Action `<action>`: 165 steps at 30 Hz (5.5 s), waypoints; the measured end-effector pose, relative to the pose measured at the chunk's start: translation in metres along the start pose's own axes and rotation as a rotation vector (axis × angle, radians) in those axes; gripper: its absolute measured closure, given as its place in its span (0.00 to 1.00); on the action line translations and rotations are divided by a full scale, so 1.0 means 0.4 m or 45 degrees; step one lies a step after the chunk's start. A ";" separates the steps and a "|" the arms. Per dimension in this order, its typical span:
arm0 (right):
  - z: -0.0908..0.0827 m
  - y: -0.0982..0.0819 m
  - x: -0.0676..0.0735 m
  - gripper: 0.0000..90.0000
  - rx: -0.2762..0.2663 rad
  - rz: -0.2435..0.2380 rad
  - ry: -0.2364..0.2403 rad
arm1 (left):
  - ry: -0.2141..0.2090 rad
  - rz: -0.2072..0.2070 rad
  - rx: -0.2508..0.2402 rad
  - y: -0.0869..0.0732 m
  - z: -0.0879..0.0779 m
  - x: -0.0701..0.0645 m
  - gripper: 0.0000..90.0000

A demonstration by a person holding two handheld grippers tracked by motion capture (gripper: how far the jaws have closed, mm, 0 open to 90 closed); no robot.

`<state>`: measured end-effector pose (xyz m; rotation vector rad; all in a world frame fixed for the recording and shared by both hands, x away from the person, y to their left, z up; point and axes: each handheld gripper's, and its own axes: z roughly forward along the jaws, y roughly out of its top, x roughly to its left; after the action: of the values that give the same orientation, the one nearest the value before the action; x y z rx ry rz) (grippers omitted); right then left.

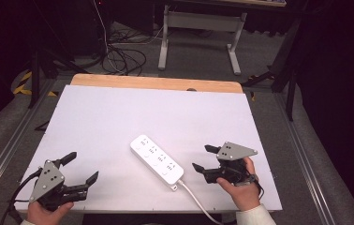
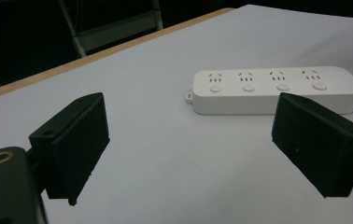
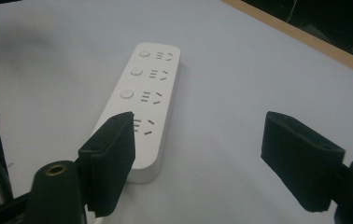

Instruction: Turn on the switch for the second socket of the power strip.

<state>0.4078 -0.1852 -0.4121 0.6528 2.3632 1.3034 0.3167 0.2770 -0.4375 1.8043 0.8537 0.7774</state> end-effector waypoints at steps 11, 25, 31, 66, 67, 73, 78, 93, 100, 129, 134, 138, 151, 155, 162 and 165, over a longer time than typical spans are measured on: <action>0.042 0.047 0.022 0.31 0.006 -0.033 0.059 | 0.002 -0.003 -0.003 0.000 0.000 0.000 0.13; 0.107 0.095 0.062 0.32 0.024 -0.099 0.134 | 0.000 -0.007 -0.011 0.000 -0.001 -0.002 0.13; 0.145 0.113 0.080 0.32 0.037 -0.120 0.174 | -0.001 -0.006 -0.011 0.000 -0.001 -0.002 0.13; 0.219 0.128 0.115 0.69 0.059 -0.104 0.192 | -0.005 0.003 -0.001 -0.001 0.002 -0.005 0.14; 0.220 0.128 0.114 0.71 0.067 -0.096 0.197 | -0.003 0.006 -0.001 -0.001 0.002 -0.005 0.14; 0.244 0.117 0.113 1.00 0.115 -0.025 0.242 | -0.004 -0.001 -0.002 -0.001 0.002 -0.006 0.14; 0.268 0.109 0.115 1.00 0.174 -0.024 0.233 | -0.003 0.003 -0.003 -0.001 0.002 -0.006 0.14; 0.316 0.091 0.125 1.00 0.242 -0.054 0.201 | -0.004 0.003 -0.003 -0.001 0.002 -0.006 0.14; 0.328 0.084 0.131 1.00 0.266 -0.066 0.176 | -0.010 0.004 -0.004 -0.001 0.003 -0.006 0.14; 0.338 0.079 0.148 1.00 0.287 -0.123 0.130 | -0.011 0.001 0.003 -0.001 0.004 -0.008 0.14; 0.340 0.078 0.149 1.00 0.289 -0.117 0.128 | -0.012 0.000 0.001 -0.001 0.004 -0.009 0.14; 0.342 0.078 0.154 1.00 0.287 -0.125 0.110 | -0.013 0.000 0.001 -0.001 0.004 -0.009 0.14; 0.342 0.074 0.149 1.00 0.287 -0.084 0.119 | -0.007 0.002 0.004 -0.001 0.004 -0.010 0.14; 0.342 0.074 0.153 1.00 0.290 -0.093 0.107 | -0.008 0.002 0.005 -0.001 0.005 -0.010 0.14; 0.341 0.072 0.152 1.00 0.290 -0.087 0.101 | -0.006 0.003 0.006 -0.001 0.005 -0.010 0.14; 0.340 0.071 0.152 1.00 0.268 -0.091 0.096 | -0.007 0.003 0.006 -0.001 0.005 -0.010 0.14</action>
<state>0.4342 -0.0445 -0.4623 0.5815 2.5833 1.0764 0.3159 0.2729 -0.4389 1.8110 0.8511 0.7724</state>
